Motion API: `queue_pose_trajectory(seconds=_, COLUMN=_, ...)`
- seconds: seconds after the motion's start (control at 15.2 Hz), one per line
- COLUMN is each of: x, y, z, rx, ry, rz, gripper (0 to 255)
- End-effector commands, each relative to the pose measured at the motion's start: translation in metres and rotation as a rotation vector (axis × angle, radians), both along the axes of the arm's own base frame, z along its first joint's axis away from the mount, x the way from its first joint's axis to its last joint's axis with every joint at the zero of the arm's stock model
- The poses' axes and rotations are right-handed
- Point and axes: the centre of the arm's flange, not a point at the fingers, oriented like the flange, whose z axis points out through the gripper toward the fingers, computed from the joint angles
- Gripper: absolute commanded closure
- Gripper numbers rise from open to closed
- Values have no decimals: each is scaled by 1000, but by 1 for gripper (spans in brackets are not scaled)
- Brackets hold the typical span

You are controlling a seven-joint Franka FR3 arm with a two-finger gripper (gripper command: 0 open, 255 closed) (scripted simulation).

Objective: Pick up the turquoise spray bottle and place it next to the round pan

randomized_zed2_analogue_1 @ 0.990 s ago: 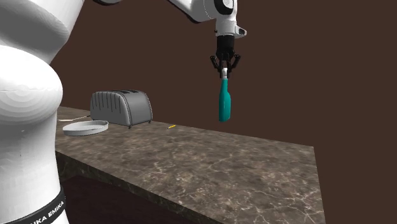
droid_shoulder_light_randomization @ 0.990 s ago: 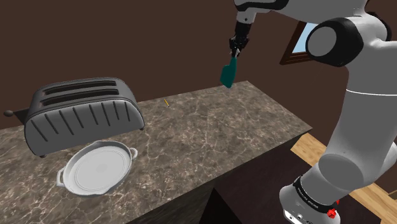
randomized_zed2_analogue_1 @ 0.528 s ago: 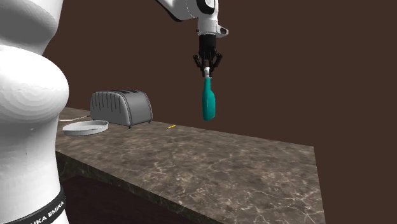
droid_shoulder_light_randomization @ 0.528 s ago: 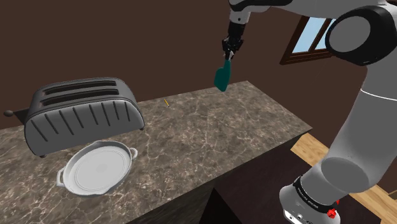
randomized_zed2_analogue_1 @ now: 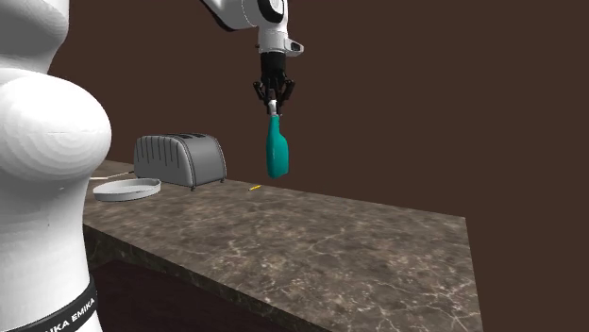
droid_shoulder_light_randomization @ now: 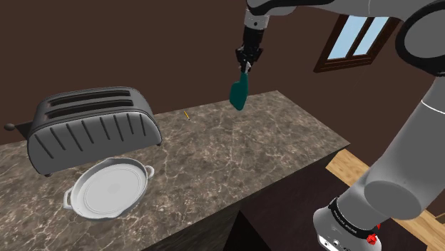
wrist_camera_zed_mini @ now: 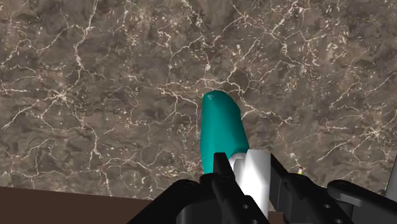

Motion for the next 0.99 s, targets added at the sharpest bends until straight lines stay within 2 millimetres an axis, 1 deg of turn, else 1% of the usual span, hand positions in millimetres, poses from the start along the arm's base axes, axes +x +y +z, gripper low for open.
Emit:
queue_pose_trajectory(seconds=0.0, x=-7, y=27, z=-1, rx=-1, ry=0, rz=-1, gripper=255)
queue_pose_trajectory(seconds=0.92, x=-56, y=206, z=0, rx=-1, ry=0, rz=-1, gripper=255)
